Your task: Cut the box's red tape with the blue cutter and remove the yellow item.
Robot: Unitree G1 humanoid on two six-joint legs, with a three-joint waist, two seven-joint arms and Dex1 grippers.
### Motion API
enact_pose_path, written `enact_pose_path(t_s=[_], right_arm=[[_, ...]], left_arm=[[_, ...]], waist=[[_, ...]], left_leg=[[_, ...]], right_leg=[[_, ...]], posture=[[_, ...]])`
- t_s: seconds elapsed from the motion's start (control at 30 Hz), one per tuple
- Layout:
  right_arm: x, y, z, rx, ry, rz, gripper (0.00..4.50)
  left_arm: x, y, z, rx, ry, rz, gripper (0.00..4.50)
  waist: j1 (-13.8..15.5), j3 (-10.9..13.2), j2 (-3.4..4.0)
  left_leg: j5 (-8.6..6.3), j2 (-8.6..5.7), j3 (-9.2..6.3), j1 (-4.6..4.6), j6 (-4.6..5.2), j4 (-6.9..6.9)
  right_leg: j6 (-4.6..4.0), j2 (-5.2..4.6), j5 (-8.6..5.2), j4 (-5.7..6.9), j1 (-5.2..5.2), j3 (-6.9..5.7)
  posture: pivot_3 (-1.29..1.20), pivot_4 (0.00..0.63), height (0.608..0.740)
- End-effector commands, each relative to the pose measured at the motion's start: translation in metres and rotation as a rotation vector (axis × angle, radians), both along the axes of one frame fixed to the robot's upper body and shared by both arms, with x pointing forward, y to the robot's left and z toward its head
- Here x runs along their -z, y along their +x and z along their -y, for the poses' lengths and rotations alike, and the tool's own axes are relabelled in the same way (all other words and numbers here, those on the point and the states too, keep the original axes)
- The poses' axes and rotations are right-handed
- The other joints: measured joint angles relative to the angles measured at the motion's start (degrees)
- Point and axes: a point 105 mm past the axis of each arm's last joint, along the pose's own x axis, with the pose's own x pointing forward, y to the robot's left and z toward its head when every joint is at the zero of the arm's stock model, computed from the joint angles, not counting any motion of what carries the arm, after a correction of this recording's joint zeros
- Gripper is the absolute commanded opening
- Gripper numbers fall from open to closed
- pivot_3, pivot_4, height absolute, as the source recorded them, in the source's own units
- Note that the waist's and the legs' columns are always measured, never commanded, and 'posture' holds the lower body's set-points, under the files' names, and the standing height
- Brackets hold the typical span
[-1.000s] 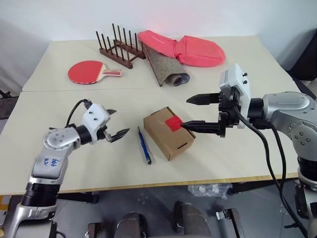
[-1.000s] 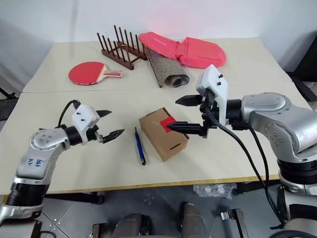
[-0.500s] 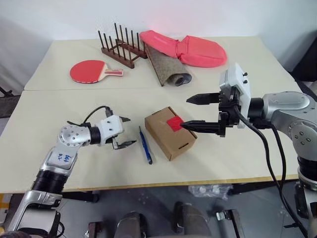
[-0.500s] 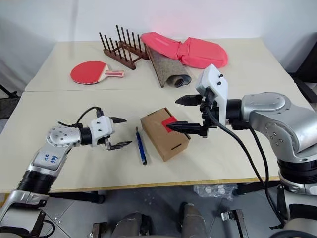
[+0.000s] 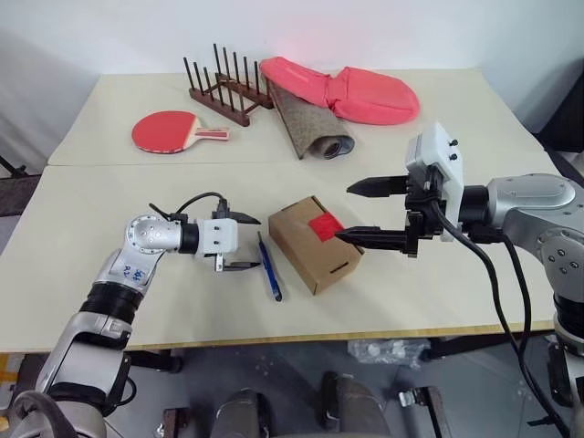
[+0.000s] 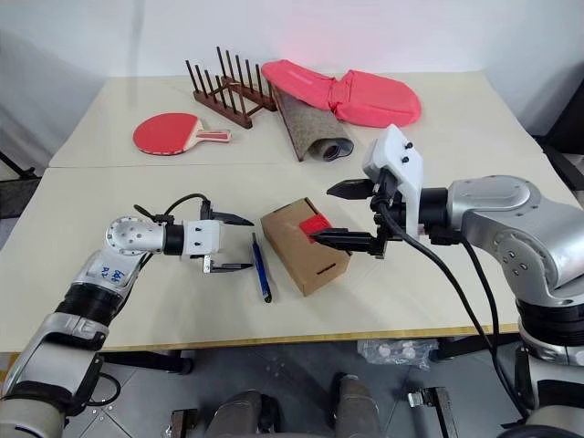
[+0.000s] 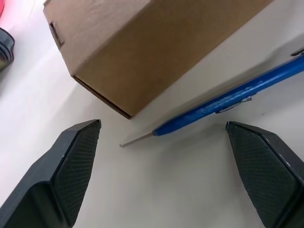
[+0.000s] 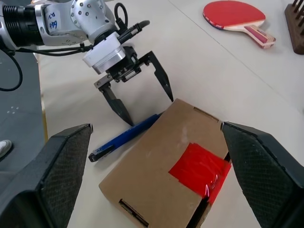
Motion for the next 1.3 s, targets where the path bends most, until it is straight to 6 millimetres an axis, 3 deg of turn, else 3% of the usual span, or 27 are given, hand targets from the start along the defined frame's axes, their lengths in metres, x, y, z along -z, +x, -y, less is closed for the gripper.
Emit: enact_pose_path(t_s=[0.03, 0.3, 0.43, 0.7, 0.87, 1.3], right_arm=[[-0.013, -0.006, 0.002, -0.003, 0.012, 0.059, 4.50], [-0.013, -0.003, 0.001, -0.002, 0.015, 0.058, 4.50], [-0.014, -0.002, 0.001, -0.002, 0.018, 0.059, 4.50], [-0.014, -0.001, 0.001, -0.001, 0.015, 0.057, 4.50], [-0.014, -0.001, 0.002, -0.002, 0.014, 0.054, 4.50], [-0.010, -0.015, 0.003, 0.005, 0.005, 0.033, 4.50]], left_arm=[[-0.006, 0.009, 0.010, -0.019, -0.045, 0.025, 4.48], [-0.039, 0.015, 0.045, 0.009, -0.246, 0.029, 4.48], [-0.046, 0.012, 0.046, 0.007, -0.266, 0.031, 4.48], [-0.040, 0.004, 0.022, 0.015, -0.208, -0.021, 4.48], [-0.034, -0.008, 0.006, 0.121, -0.132, -0.149, 4.48], [-0.016, 0.001, 0.029, 0.282, 0.022, -0.241, 4.48]], waist=[[0.0, 0.0, 0.00], [-0.2, 0.0, -0.04], [-0.3, 0.0, -0.06], [-0.4, 0.0, -0.06], [-0.2, 0.0, -0.06], [-0.2, 0.1, -0.09]], left_leg=[[0.00, -0.01, 0.00, -0.01, 0.02, 0.02], [-0.05, -0.02, -0.03, -0.15, 0.07, -0.02], [-0.05, -0.01, -0.03, -0.15, 0.07, -0.03], [-0.05, 0.01, -0.04, -0.12, 0.06, -0.03], [-0.05, 0.01, -0.02, -0.14, 0.06, -0.01], [-0.06, -0.03, 0.02, -0.28, 0.06, -0.02]], right_leg=[[0.00, -0.01, 0.01, -0.01, 0.00, 0.00], [0.05, 0.00, 0.05, -0.12, -0.06, -0.07], [0.06, 0.02, 0.05, -0.13, -0.06, -0.07], [0.05, 0.02, 0.05, -0.12, -0.06, -0.05], [0.05, 0.02, 0.05, -0.13, -0.06, -0.06], [0.05, 0.03, 0.05, -0.23, -0.07, -0.19]], posture=[[0.00, 0.150, 0.740], [0.00, 0.150, 0.740], [0.00, 0.150, 0.740], [0.00, 0.150, 0.740], [0.00, 0.150, 0.740], [0.00, 0.150, 0.740]])
